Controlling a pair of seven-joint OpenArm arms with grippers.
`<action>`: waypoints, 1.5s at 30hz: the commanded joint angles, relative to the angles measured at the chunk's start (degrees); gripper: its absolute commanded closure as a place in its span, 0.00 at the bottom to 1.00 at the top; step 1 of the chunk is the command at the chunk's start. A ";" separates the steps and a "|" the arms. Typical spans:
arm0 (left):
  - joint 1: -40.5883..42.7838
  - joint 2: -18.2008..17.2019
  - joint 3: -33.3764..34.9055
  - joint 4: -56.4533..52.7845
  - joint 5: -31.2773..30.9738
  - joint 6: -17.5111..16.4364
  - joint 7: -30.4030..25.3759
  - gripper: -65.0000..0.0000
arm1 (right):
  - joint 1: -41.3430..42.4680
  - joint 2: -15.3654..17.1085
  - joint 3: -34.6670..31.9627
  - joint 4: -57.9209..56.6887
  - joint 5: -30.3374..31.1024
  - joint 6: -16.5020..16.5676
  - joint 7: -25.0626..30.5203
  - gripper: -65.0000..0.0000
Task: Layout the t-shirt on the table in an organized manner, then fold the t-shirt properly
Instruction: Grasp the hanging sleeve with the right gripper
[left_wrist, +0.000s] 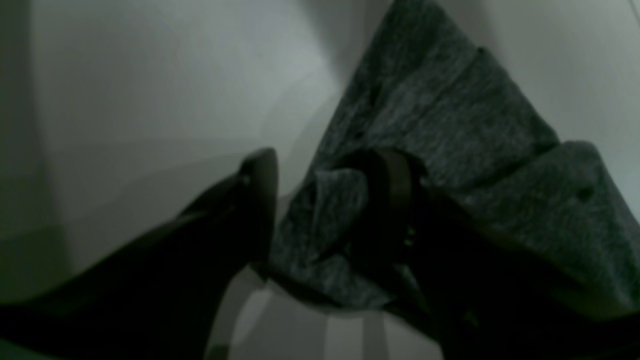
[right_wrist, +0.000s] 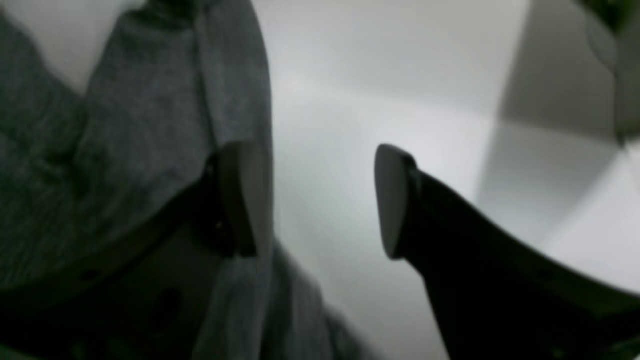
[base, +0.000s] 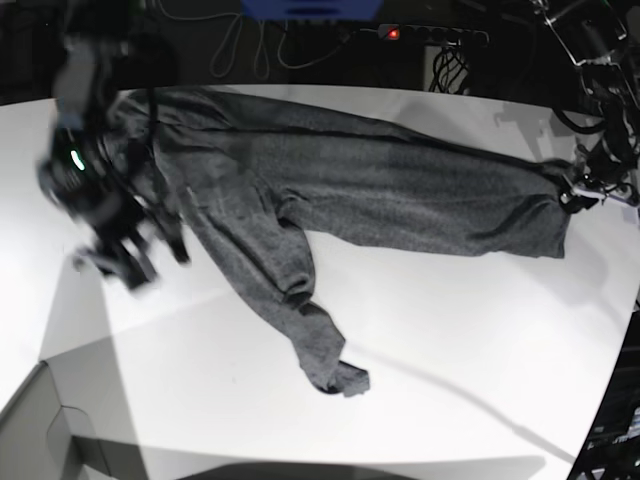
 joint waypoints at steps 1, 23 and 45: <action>-0.41 -1.04 -0.12 0.68 -0.79 -0.24 -0.13 0.56 | 3.78 -0.94 -1.85 -2.53 -0.24 -0.12 1.26 0.47; -0.59 -0.77 -0.12 0.68 -0.88 -0.24 -0.13 0.56 | 34.46 -3.93 -4.31 -63.81 -8.68 -0.12 29.74 0.47; -0.85 -0.77 -0.21 0.59 -0.88 -0.24 -0.57 0.56 | 28.21 -4.72 -4.31 -63.63 -8.68 -0.12 30.09 0.78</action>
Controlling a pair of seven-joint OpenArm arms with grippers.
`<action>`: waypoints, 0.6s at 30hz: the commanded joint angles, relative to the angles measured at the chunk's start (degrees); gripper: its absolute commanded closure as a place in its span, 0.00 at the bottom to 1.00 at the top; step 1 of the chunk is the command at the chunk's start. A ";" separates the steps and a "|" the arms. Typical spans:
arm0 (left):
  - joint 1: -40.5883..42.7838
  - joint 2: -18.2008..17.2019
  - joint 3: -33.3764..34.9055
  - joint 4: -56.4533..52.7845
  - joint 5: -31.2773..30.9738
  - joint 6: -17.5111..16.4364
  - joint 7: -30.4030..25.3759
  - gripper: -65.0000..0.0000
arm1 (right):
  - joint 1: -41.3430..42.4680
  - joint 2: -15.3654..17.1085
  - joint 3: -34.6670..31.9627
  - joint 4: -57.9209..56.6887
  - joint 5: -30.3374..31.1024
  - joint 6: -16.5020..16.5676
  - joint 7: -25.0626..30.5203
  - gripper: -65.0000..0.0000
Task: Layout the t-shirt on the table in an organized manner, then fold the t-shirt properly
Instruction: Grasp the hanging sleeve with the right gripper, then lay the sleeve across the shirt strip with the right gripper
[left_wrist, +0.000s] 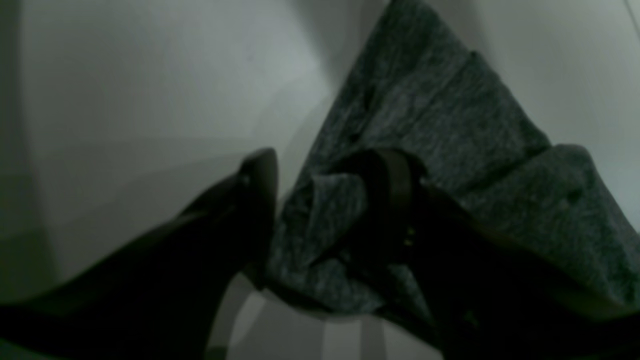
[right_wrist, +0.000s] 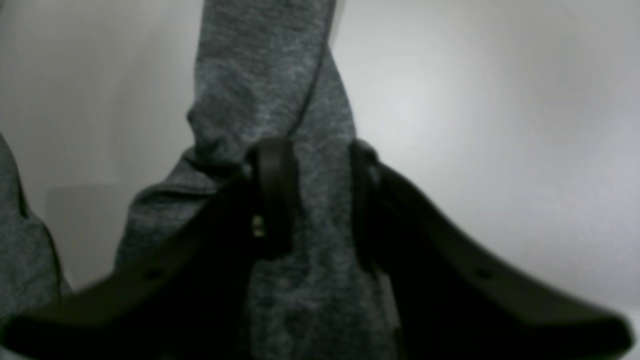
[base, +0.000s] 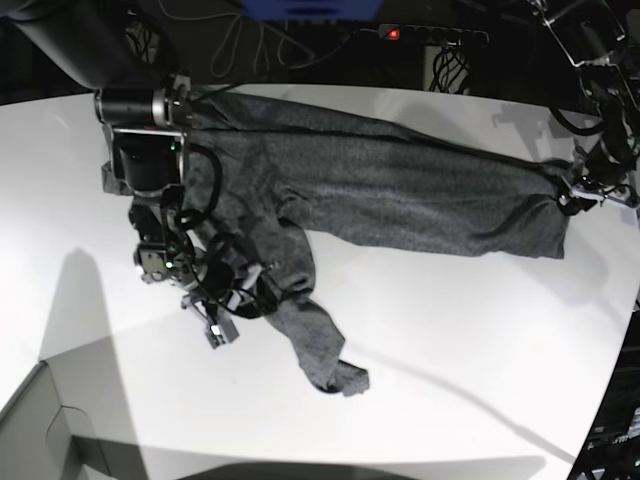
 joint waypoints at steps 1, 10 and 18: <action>-0.55 -1.12 -0.23 0.57 -0.55 -0.24 -0.54 0.56 | 0.50 0.44 -0.20 0.17 -1.38 0.38 -2.37 0.83; -0.55 -1.21 -0.23 0.57 -0.55 -0.24 -0.37 0.56 | -6.44 -1.84 -0.47 24.17 -1.29 0.38 -9.66 1.00; -0.64 -1.30 -0.23 0.57 -0.55 -0.24 -0.19 0.56 | -19.81 -7.03 -13.74 61.71 -1.38 0.38 -19.60 1.00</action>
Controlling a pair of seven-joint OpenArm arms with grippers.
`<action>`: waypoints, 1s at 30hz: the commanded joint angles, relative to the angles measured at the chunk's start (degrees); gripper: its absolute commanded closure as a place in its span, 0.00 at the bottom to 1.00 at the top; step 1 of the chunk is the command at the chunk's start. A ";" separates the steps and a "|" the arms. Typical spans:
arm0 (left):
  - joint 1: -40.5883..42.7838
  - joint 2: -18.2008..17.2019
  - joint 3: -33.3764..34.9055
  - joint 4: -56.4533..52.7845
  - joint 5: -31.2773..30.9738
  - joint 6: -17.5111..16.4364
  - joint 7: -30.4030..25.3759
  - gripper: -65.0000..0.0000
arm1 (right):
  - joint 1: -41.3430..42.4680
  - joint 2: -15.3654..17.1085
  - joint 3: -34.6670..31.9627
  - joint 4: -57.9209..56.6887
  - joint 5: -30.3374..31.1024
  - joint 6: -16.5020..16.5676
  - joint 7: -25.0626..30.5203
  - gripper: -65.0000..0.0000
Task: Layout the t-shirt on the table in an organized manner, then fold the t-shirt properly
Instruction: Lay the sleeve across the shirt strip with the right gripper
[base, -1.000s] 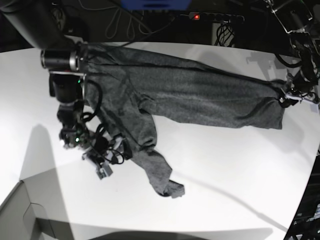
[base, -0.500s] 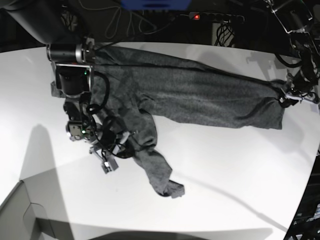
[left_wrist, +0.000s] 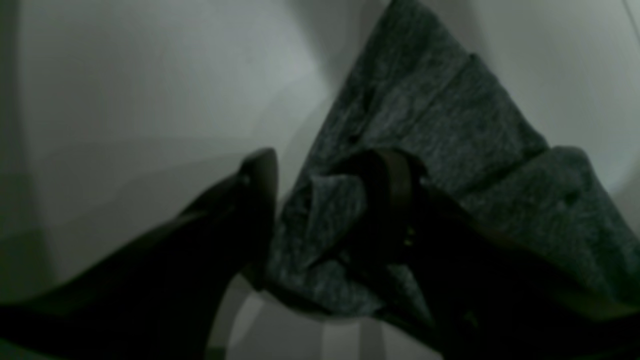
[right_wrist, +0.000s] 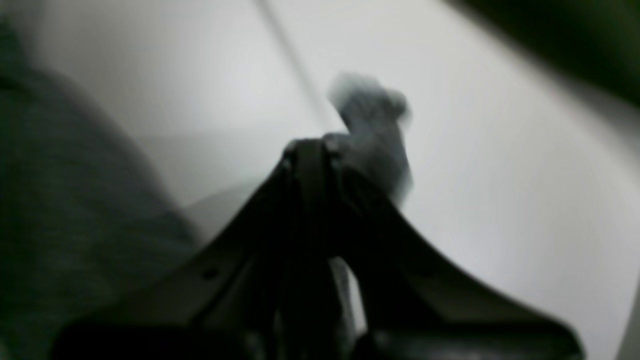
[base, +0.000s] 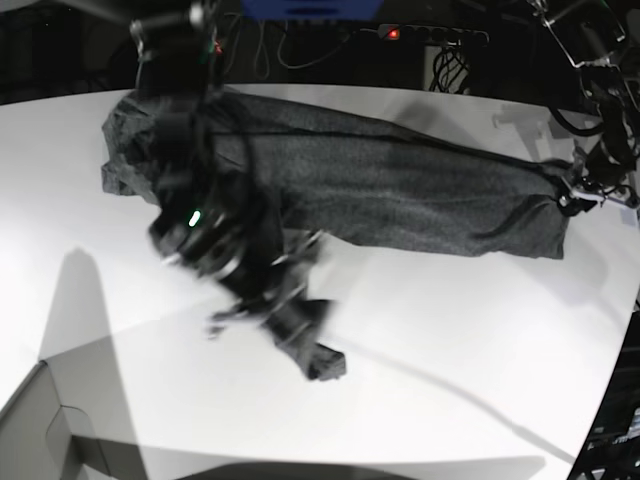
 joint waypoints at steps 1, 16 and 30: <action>-0.51 -1.23 -0.21 0.72 -0.37 -0.21 -0.24 0.56 | -0.43 -0.28 -2.37 4.38 0.65 0.06 0.02 1.00; -1.65 -1.58 -0.12 0.72 -0.28 -0.21 -0.15 0.56 | -10.36 -1.60 -22.50 5.43 0.39 0.06 -3.05 1.00; -2.44 -1.58 -0.38 1.33 -0.46 -0.30 -0.06 0.56 | -11.07 -1.77 -22.50 -9.07 0.39 0.06 4.33 1.00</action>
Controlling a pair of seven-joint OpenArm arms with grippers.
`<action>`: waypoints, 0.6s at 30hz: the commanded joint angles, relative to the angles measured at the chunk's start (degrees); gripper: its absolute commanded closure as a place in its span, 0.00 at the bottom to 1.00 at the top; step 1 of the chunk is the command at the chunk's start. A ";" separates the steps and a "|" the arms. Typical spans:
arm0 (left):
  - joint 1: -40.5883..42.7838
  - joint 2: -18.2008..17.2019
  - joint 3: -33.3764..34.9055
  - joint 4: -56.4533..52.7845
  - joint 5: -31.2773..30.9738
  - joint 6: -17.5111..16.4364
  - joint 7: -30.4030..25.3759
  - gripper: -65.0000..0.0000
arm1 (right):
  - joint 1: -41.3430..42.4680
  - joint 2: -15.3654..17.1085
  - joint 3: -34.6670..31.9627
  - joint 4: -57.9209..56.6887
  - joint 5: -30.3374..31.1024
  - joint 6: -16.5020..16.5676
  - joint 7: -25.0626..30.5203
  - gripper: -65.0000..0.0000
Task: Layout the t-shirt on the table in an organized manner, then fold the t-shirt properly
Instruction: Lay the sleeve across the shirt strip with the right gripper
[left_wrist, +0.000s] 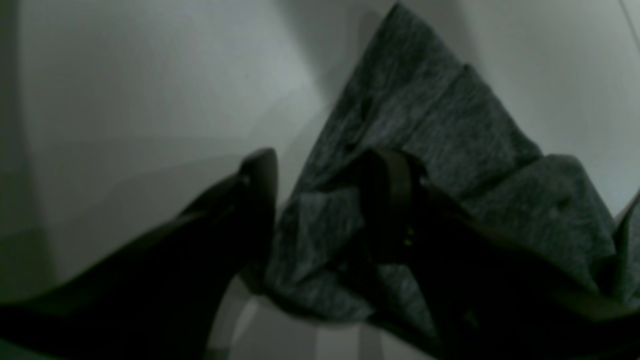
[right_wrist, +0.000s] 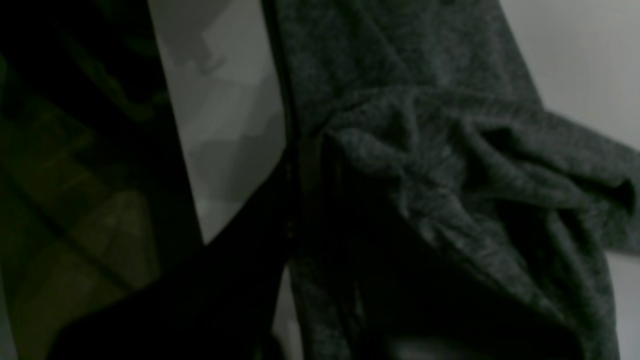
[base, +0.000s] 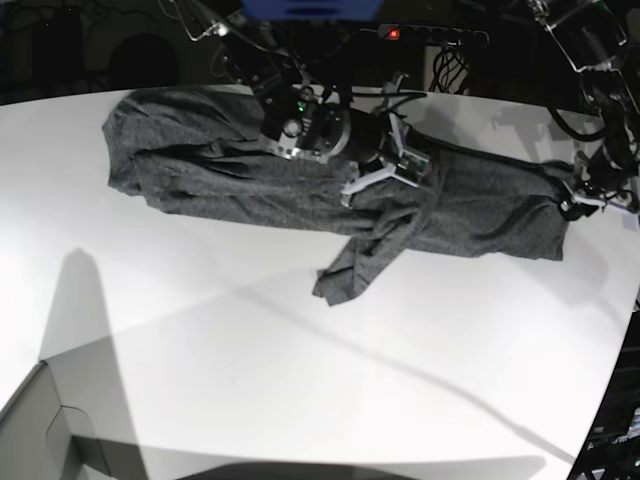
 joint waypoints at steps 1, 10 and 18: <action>-0.91 -1.34 -0.97 1.20 -0.88 -0.35 -0.83 0.56 | 0.89 -0.81 -0.16 1.05 1.17 -0.25 1.90 1.00; -2.84 -1.87 -10.12 1.29 -3.07 -0.43 8.23 0.34 | 1.15 -0.55 -0.07 2.72 1.17 -0.25 1.29 0.88; -2.84 -2.84 -13.02 11.49 -11.60 -0.43 8.84 0.32 | -2.89 -0.46 2.21 12.03 1.26 -0.25 1.29 0.62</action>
